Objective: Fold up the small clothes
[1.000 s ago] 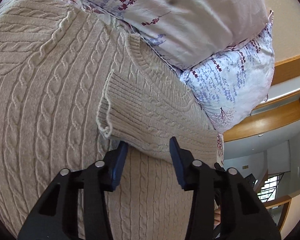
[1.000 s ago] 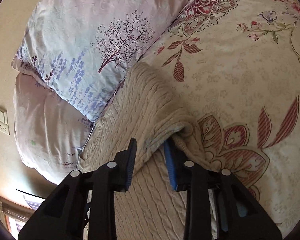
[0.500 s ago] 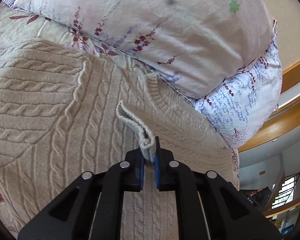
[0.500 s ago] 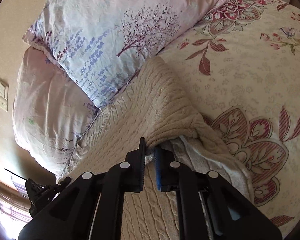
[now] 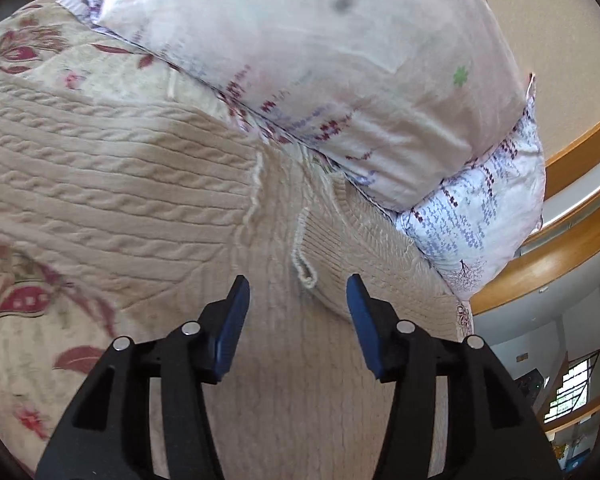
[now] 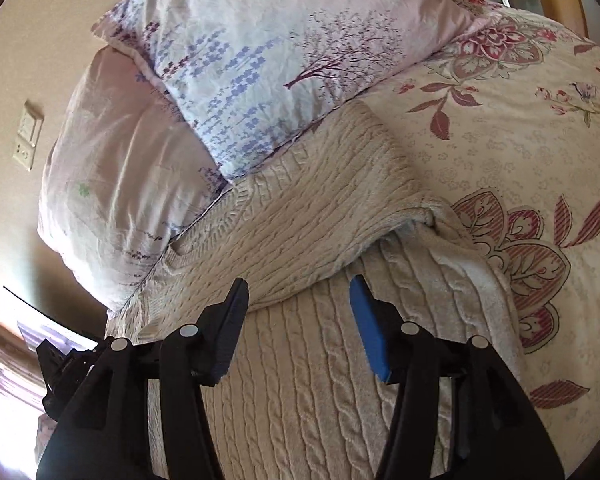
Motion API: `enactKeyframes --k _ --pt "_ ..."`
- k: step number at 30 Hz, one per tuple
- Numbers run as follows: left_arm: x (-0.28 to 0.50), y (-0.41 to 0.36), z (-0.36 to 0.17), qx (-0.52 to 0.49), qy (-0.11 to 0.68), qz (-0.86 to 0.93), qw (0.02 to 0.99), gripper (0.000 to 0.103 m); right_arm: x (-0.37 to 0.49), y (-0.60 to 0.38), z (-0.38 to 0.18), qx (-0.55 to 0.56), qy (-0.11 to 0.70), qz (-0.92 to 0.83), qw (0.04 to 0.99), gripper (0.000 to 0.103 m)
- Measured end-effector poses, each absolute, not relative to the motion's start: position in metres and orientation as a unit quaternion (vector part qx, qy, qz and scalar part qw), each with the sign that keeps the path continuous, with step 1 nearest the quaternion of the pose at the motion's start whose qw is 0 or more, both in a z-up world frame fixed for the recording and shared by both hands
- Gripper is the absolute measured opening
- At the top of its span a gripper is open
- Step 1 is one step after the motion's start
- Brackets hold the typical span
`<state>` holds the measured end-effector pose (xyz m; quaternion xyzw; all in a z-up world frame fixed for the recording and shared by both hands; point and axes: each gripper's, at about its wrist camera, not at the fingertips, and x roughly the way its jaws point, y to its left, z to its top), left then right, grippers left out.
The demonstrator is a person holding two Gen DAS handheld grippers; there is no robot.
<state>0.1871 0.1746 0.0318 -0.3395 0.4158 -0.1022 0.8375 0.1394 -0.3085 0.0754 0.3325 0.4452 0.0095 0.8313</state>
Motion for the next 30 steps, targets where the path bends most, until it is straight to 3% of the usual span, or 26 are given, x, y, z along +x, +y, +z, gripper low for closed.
enactKeyframes --k 14,19,22,24,30 --pt "0.119 0.350 0.005 -0.470 0.353 0.128 0.799 0.050 0.142 -0.253 0.066 0.276 0.478 0.098 0.828 0.057" --pt "0.126 0.368 0.001 -0.490 0.334 0.145 0.792 0.041 0.141 -0.254 0.065 0.272 0.480 0.098 0.828 0.059" --pt "0.132 0.375 -0.004 -0.501 0.329 0.149 0.786 0.027 0.140 -0.254 0.066 0.268 0.479 0.101 0.830 0.060" --pt "0.135 0.380 -0.009 -0.511 0.330 0.147 0.780 0.011 0.139 -0.253 0.066 0.264 0.478 0.102 0.831 0.062" --pt "0.139 0.361 0.015 -0.515 0.294 0.101 0.799 0.007 0.138 -0.255 0.066 0.268 0.475 0.104 0.832 0.062"
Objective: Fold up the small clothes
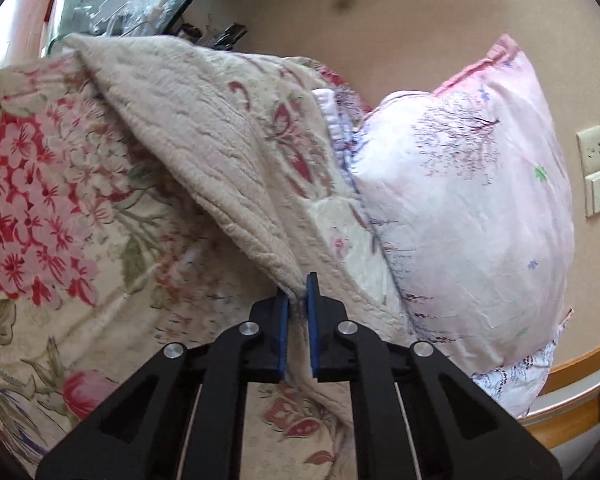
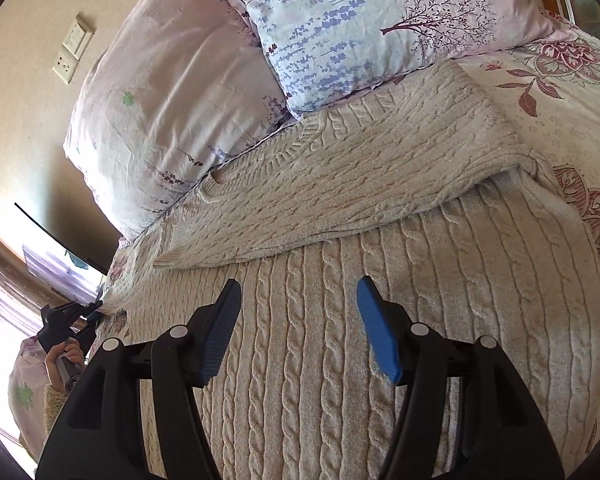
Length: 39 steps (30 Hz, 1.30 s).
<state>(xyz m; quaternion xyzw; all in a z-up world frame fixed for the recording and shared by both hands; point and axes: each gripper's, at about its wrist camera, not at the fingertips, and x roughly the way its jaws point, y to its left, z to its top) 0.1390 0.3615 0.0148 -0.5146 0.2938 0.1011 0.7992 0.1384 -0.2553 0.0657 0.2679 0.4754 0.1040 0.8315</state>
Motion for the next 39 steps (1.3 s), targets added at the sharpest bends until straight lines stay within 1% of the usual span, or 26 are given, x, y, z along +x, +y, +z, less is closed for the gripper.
enactKeyframes --k 3,6,10,13,16,20,22,23,24,26,27,29,34,35,37,38,39 --pt "0.149 0.335 0.044 -0.514 0.267 0.042 0.814 0.007 0.137 -0.256 0.067 0.269 0.471 0.106 0.834 0.062" --pt "0.162 0.293 0.072 -0.494 0.249 -0.021 0.833 0.007 0.135 -0.258 0.069 0.271 0.466 0.108 0.835 0.063" --pt "0.180 0.222 0.087 -0.473 0.250 -0.101 0.839 0.007 0.132 -0.263 0.071 0.272 0.463 0.105 0.837 0.064" --pt "0.194 0.173 0.074 -0.459 0.281 -0.139 0.831 0.007 0.130 -0.268 0.072 0.273 0.462 0.102 0.838 0.064" --pt "0.208 0.136 0.045 -0.454 0.331 -0.152 0.813 0.007 0.129 -0.274 0.074 0.272 0.460 0.099 0.840 0.064" --pt "0.217 0.113 0.007 -0.468 0.384 -0.140 0.783 0.008 0.128 -0.279 0.075 0.274 0.459 0.096 0.840 0.064" --pt "0.218 0.112 -0.002 -0.474 0.397 -0.135 0.774 0.011 0.127 -0.280 0.075 0.275 0.460 0.096 0.839 0.064" --pt "0.217 0.113 -0.005 -0.480 0.400 -0.132 0.770 0.017 0.128 -0.279 0.074 0.275 0.460 0.096 0.839 0.064" --pt "0.215 0.117 -0.006 -0.485 0.400 -0.128 0.767 0.030 0.128 -0.279 0.074 0.275 0.461 0.096 0.838 0.064" --pt "0.211 0.130 -0.005 -0.501 0.390 -0.113 0.764 0.041 0.128 -0.278 0.073 0.275 0.462 0.098 0.837 0.064" --pt "0.209 0.138 -0.003 -0.508 0.384 -0.105 0.764 0.045 0.129 -0.277 0.073 0.275 0.462 0.098 0.837 0.064" --pt "0.205 0.156 -0.001 -0.521 0.371 -0.088 0.763 0.046 0.129 -0.277 0.072 0.276 0.464 0.099 0.836 0.064" --pt "0.194 0.205 -0.006 -0.561 0.345 -0.033 0.751 0.045 0.131 -0.276 0.070 0.277 0.466 0.105 0.834 0.064" --pt "0.194 0.212 -0.007 -0.568 0.341 -0.025 0.749 0.042 0.131 -0.275 0.070 0.277 0.466 0.105 0.834 0.064" --pt "0.195 0.220 -0.007 -0.576 0.332 -0.014 0.746 0.031 0.130 -0.276 0.072 0.277 0.467 0.109 0.833 0.064" --pt "0.198 0.221 -0.006 -0.577 0.328 -0.015 0.748 0.017 0.130 -0.277 0.072 0.276 0.467 0.109 0.833 0.064" --pt "0.203 0.219 -0.002 -0.574 0.326 -0.023 0.751 0.008 0.130 -0.278 0.073 0.276 0.465 0.109 0.834 0.064"
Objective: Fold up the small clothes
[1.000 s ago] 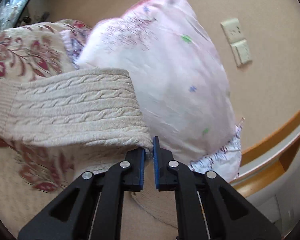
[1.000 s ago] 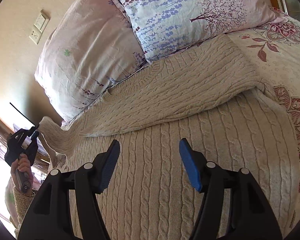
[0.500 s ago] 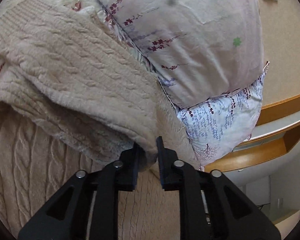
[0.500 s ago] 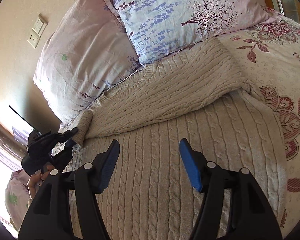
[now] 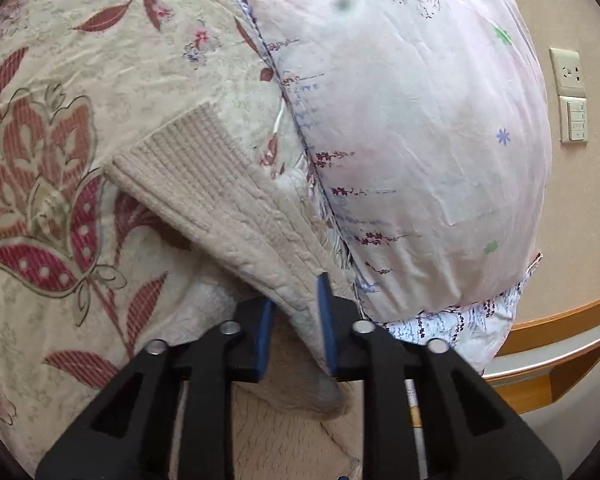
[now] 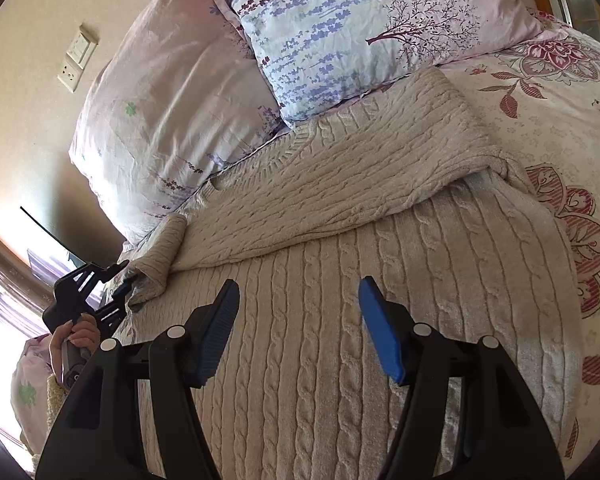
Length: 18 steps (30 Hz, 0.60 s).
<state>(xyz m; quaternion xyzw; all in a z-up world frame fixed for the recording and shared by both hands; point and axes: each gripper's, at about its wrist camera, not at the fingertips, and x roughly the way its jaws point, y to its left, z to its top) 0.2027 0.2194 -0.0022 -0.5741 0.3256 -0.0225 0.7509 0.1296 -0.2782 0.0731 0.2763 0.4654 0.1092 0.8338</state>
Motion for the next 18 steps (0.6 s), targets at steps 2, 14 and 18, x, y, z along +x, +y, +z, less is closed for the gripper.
enactKeyframes --k 2,14,18 --pt "0.212 0.208 0.012 -0.560 0.318 -0.042 0.764 0.009 0.128 -0.282 0.075 0.277 0.461 0.109 0.836 0.064" --pt "0.264 -0.007 0.076 -0.344 0.367 -0.245 0.829 0.008 0.114 -0.340 0.084 0.291 0.425 0.052 0.855 0.064" --pt "0.271 -0.075 0.041 -0.225 0.449 -0.252 0.827 0.018 0.112 -0.360 0.081 0.306 0.425 0.032 0.852 0.064"
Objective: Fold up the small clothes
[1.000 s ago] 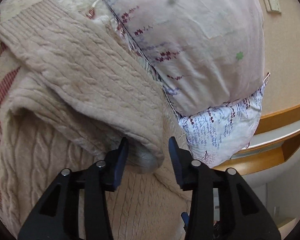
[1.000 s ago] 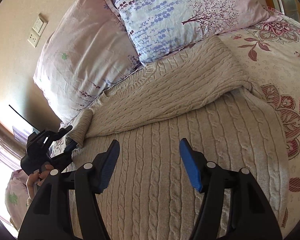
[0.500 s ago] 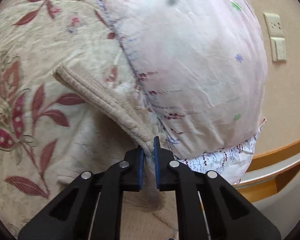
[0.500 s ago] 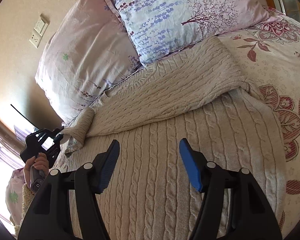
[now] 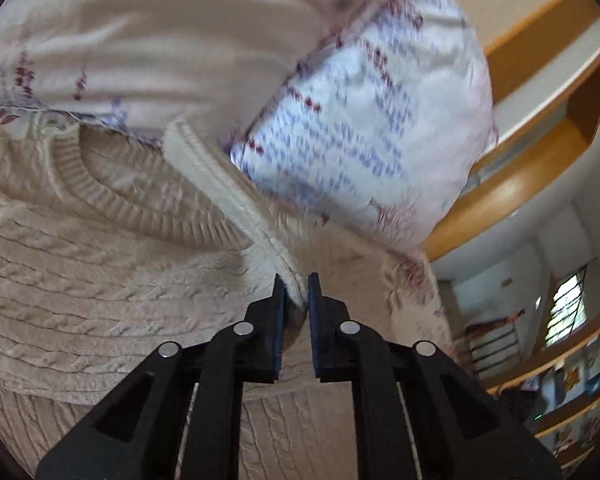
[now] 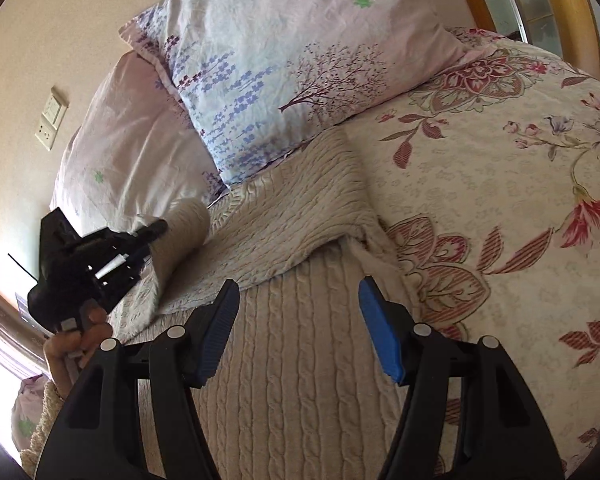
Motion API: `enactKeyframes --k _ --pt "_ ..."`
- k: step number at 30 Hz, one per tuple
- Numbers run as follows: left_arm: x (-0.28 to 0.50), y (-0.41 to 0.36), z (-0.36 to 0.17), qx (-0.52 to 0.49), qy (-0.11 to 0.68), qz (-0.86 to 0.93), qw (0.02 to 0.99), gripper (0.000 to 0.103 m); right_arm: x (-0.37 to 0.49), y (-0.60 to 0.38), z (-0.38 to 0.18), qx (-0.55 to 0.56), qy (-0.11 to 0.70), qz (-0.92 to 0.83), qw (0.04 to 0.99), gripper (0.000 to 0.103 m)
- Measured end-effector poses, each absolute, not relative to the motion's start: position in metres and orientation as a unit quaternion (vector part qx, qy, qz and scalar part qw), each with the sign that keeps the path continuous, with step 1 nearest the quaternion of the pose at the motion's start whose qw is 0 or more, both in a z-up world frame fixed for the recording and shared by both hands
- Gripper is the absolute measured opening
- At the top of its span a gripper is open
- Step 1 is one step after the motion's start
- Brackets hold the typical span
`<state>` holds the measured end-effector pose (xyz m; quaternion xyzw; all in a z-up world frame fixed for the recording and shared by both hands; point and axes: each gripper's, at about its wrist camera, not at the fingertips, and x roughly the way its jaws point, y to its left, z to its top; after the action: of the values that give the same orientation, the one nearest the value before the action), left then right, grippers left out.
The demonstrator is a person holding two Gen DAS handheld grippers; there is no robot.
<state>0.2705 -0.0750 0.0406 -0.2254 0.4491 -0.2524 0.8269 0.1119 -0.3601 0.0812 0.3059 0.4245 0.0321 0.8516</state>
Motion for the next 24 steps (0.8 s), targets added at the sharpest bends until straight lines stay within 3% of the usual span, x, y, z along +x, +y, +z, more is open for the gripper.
enactKeyframes --k 1,3,6,9,13,17,24 --pt "0.271 -0.089 0.032 -0.192 0.467 -0.254 0.825 0.020 0.113 -0.364 0.081 0.309 0.424 0.031 0.851 0.064" --pt "0.262 -0.113 0.021 -0.116 0.480 -0.266 0.828 0.045 0.118 -0.367 0.084 0.315 0.421 0.032 0.850 0.064" --pt "0.236 -0.126 0.035 -0.030 0.435 -0.299 0.849 0.072 0.128 -0.368 0.093 0.326 0.413 0.048 0.849 0.064" --pt "0.210 -0.111 0.059 0.006 0.381 -0.309 0.871 0.086 0.143 -0.363 0.100 0.333 0.415 0.066 0.844 0.064" --pt "0.196 -0.057 0.085 0.015 0.345 -0.254 0.903 0.090 0.168 -0.342 0.103 0.317 0.438 0.089 0.837 0.063" --pt "0.205 0.041 0.081 -0.062 0.375 -0.170 0.909 0.089 0.195 -0.327 0.095 0.297 0.469 0.088 0.827 0.059" --pt "0.226 0.163 0.039 -0.171 0.438 -0.055 0.881 0.064 0.233 -0.318 0.057 0.254 0.519 0.048 0.815 0.044"
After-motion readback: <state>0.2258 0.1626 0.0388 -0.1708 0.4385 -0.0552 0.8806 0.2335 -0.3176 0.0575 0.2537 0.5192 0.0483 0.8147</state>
